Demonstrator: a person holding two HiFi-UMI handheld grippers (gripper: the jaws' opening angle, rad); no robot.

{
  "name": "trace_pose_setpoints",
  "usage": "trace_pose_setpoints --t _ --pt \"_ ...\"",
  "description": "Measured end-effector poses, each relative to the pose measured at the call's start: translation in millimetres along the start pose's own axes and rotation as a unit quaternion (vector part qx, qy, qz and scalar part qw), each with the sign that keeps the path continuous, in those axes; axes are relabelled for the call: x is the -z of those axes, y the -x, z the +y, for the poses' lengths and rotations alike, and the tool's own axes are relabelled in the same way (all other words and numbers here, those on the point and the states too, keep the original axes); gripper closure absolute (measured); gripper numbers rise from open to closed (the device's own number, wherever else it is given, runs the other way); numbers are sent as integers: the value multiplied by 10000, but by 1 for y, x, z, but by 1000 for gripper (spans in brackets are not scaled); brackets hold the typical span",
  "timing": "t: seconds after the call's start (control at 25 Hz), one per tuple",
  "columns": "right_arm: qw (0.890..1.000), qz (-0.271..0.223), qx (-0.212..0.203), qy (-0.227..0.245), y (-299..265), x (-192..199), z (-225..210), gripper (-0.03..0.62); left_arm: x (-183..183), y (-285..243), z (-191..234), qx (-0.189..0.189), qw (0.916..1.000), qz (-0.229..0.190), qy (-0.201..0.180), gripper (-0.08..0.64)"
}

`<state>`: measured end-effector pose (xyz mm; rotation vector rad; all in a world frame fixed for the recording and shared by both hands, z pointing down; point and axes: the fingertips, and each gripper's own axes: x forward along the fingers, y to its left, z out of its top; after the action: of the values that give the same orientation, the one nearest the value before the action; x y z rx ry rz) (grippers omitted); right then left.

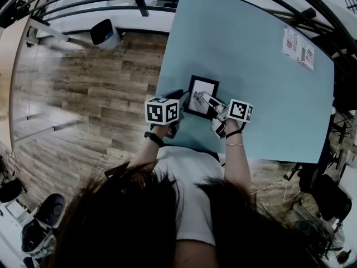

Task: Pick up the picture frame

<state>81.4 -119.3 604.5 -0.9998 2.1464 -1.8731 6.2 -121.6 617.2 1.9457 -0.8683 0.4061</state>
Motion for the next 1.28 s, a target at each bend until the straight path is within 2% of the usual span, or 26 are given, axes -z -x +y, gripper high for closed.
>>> trace_pose_setpoints --t 0.32,0.72,0.96,1.08,1.28 --pt "9976 -485 14 497 25 -20 27 578 -22 15 -24 101 9989 -325 -324 436" --pt "9870 -1165 78 1103 67 -39 61 578 -46 42 -51 127 9937 -798 -778 436" --pt "9781 -1396 273 1520 83 -43 75 578 -58 61 -61 164 9896 -1061 -953 436" --pt "9711 -1508 467 1791 95 -49 78 578 -63 66 -68 154 9875 -1169 -1045 436" --pt "9585 -1706 516 2225 109 -56 99 578 -71 75 -77 101 9833 -1328 -1236 436"
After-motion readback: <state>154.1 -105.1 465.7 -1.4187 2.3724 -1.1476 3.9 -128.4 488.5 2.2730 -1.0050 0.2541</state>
